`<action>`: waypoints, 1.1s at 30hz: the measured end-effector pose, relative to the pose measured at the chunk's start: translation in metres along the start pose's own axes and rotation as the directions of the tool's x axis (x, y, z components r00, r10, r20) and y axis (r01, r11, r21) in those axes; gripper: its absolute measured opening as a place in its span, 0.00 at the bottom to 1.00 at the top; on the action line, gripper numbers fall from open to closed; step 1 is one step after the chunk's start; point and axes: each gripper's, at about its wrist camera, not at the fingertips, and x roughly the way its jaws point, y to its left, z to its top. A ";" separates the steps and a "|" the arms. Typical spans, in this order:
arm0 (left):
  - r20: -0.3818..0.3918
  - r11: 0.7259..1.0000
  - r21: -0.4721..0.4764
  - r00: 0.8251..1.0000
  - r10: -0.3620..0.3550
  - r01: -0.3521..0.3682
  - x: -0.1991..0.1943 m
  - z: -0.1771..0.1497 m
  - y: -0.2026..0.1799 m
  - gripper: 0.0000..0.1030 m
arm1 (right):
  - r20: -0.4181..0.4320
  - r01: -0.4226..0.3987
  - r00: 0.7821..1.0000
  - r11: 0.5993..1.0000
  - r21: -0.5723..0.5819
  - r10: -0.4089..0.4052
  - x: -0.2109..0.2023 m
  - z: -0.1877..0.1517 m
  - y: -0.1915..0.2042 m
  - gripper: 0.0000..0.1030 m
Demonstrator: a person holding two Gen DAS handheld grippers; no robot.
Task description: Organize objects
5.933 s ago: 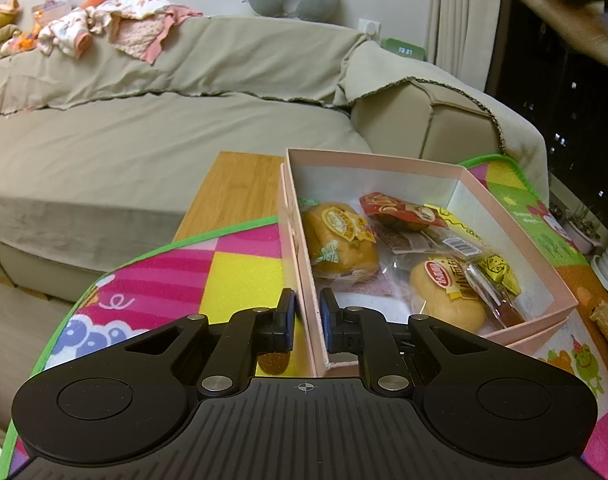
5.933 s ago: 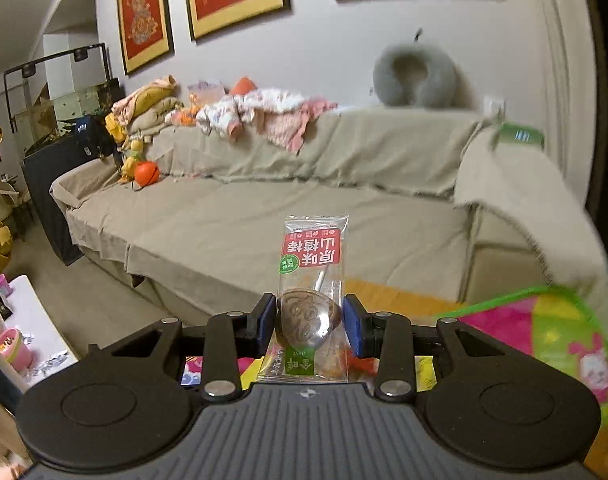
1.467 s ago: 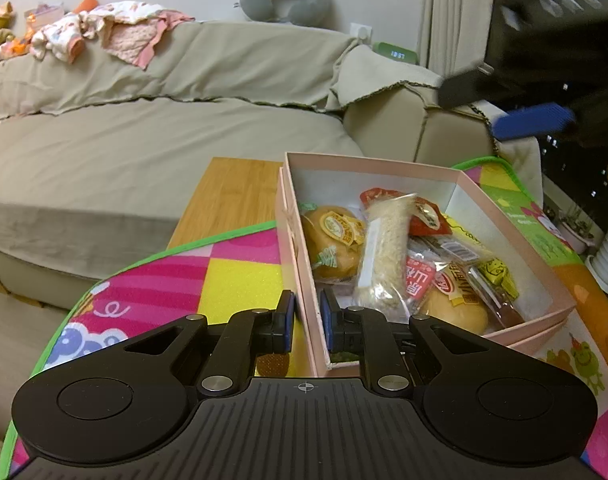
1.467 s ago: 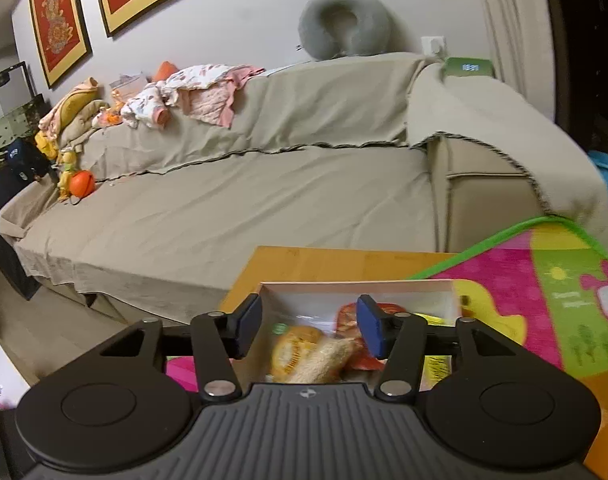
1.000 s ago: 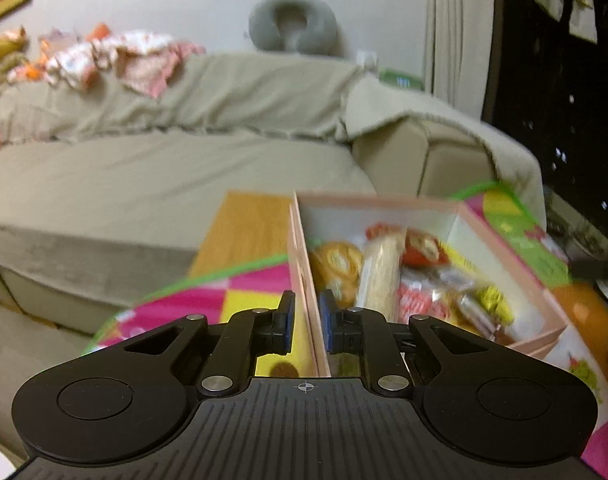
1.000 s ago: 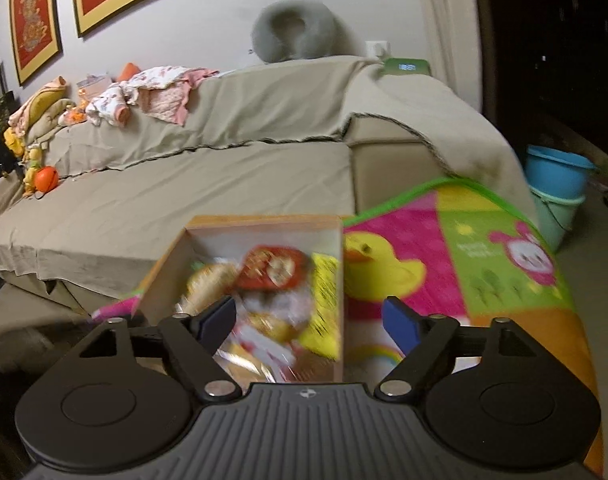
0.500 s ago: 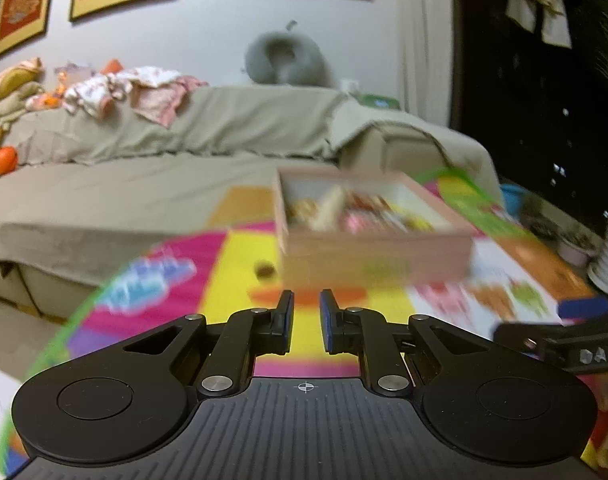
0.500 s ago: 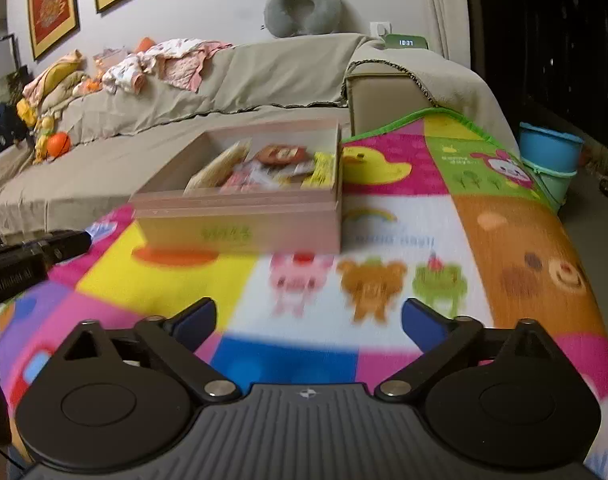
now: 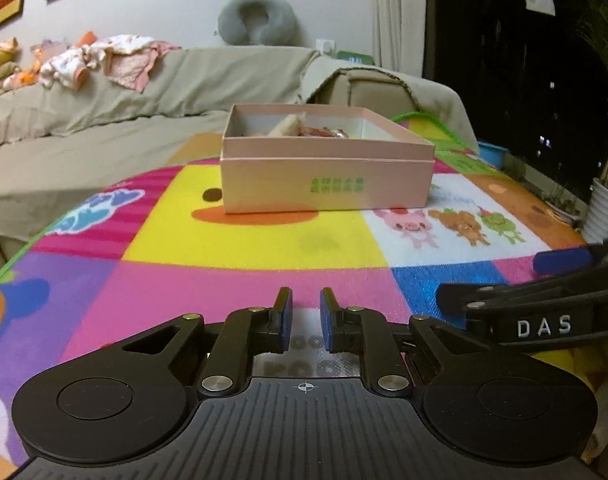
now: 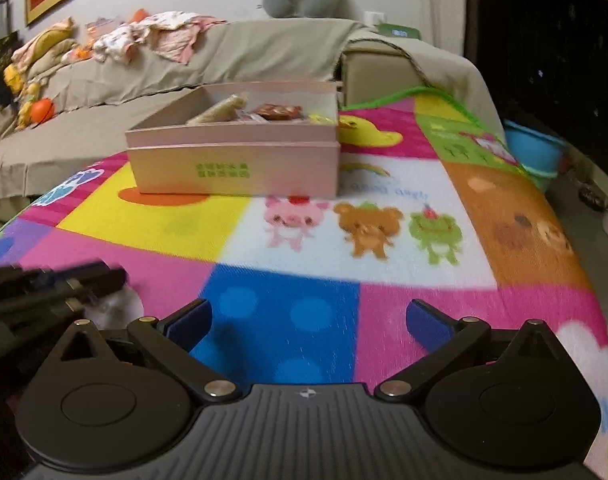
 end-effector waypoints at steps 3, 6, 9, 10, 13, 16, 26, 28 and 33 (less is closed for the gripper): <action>0.005 1.000 0.013 1.000 0.011 -0.011 0.001 -0.001 -0.003 0.16 | -0.064 0.012 0.998 1.000 0.001 -0.012 0.013 0.004 0.000 1.00; 0.010 1.000 0.004 1.000 0.007 -0.007 0.001 -0.002 -0.003 0.16 | -0.024 0.014 1.000 0.997 0.076 -0.012 0.013 -0.001 -0.007 1.00; 0.008 1.000 -0.005 1.000 0.008 -0.008 0.001 -0.001 -0.004 0.16 | -0.021 0.052 0.998 0.996 0.077 -0.051 0.012 -0.004 -0.002 1.00; 0.008 1.000 -0.006 1.000 0.010 -0.010 0.001 -0.001 -0.004 0.16 | -0.018 0.058 0.998 0.995 0.084 -0.057 0.011 -0.005 -0.002 1.00; 0.013 1.000 -0.001 1.000 0.009 -0.009 0.001 -0.002 -0.004 0.16 | -0.016 0.060 0.998 0.994 0.092 -0.059 0.011 -0.006 -0.003 1.00; 0.022 1.000 0.002 1.000 0.008 -0.008 0.001 -0.004 -0.004 0.16 | -0.018 0.068 0.998 0.994 0.085 -0.067 0.011 -0.005 -0.001 1.00; 0.038 1.000 -0.005 0.999 0.004 -0.004 0.000 -0.007 -0.002 0.16 | 0.006 0.055 0.998 0.995 0.081 -0.056 0.008 -0.009 -0.001 1.00; 0.038 1.000 -0.009 0.999 0.002 -0.001 0.000 -0.007 -0.001 0.16 | 0.008 0.054 0.998 0.995 0.080 -0.055 0.008 -0.010 -0.002 1.00; 0.039 1.000 -0.014 0.999 -0.001 0.001 0.000 -0.007 0.000 0.16 | 0.011 0.051 0.999 0.996 0.080 -0.052 0.007 -0.010 -0.001 1.00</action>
